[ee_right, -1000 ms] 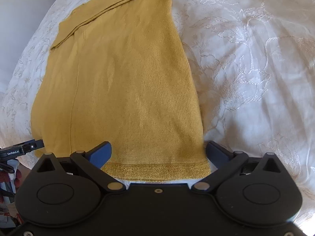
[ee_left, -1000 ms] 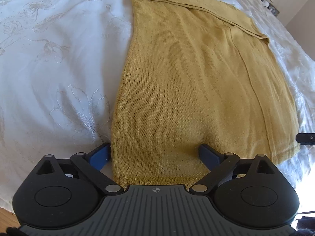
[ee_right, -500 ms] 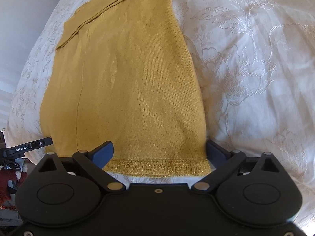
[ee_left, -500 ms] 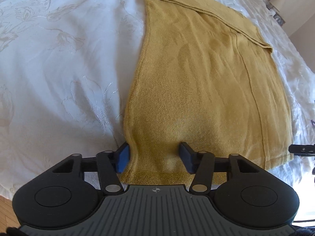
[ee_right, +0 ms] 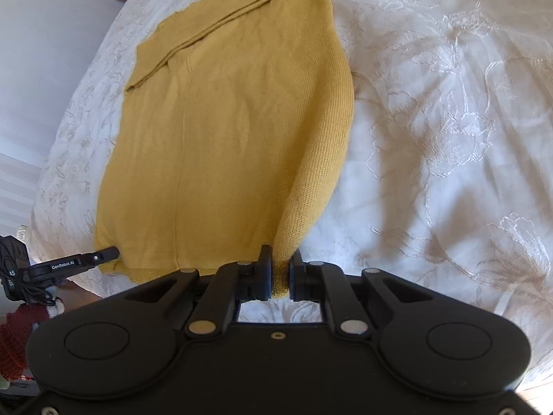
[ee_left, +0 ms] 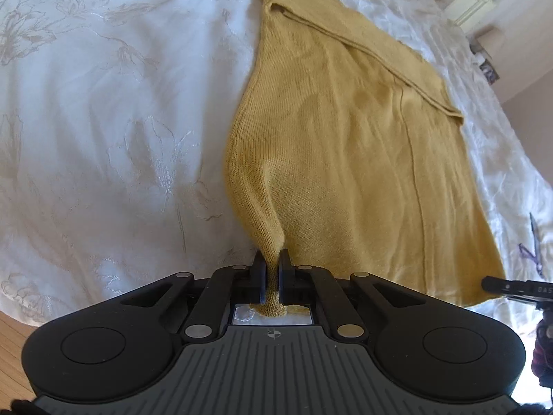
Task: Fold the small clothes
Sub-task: 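Lift the hem with the left gripper and fold it toward the collar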
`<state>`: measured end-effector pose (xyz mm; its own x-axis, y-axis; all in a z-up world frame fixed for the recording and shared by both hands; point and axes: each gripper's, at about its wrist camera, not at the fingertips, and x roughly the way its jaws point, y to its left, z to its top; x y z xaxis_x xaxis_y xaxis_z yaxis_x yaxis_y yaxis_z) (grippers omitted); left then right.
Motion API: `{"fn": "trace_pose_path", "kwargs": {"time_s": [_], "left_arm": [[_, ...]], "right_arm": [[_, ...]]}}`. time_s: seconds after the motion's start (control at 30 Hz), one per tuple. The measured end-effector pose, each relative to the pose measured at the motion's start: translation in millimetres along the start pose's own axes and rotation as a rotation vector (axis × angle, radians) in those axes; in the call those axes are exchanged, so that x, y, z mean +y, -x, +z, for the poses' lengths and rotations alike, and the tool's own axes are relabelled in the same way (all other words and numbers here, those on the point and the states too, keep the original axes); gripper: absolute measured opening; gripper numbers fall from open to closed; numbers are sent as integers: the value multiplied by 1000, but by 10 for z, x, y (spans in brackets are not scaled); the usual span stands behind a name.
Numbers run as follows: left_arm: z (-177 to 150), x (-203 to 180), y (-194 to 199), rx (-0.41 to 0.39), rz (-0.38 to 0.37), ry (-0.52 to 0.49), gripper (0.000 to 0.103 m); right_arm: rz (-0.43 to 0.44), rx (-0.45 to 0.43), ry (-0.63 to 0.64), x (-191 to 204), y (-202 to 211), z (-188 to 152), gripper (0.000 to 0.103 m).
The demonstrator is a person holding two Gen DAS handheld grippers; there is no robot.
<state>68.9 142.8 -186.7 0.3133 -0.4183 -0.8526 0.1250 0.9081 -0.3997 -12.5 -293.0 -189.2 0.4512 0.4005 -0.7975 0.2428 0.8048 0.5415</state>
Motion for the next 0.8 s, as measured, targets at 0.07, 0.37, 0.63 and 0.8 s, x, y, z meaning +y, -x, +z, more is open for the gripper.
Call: {"fn": "trace_pose_path", "kwargs": {"time_s": [0.07, 0.37, 0.63, 0.8], "left_arm": [[50, -37, 128, -42, -33, 16, 5], [651, -300, 604, -228, -129, 16, 5], [1387, -417, 636, -326, -182, 15, 5], [1887, -452, 513, -345, -202, -9, 5]], "right_arm": [[15, -38, -5, 14, 115, 41, 16], [52, -197, -33, 83, 483, 408, 16], [67, -306, -41, 275, 484, 1025, 16], [67, -365, -48, 395, 396, 1561, 16]]}}
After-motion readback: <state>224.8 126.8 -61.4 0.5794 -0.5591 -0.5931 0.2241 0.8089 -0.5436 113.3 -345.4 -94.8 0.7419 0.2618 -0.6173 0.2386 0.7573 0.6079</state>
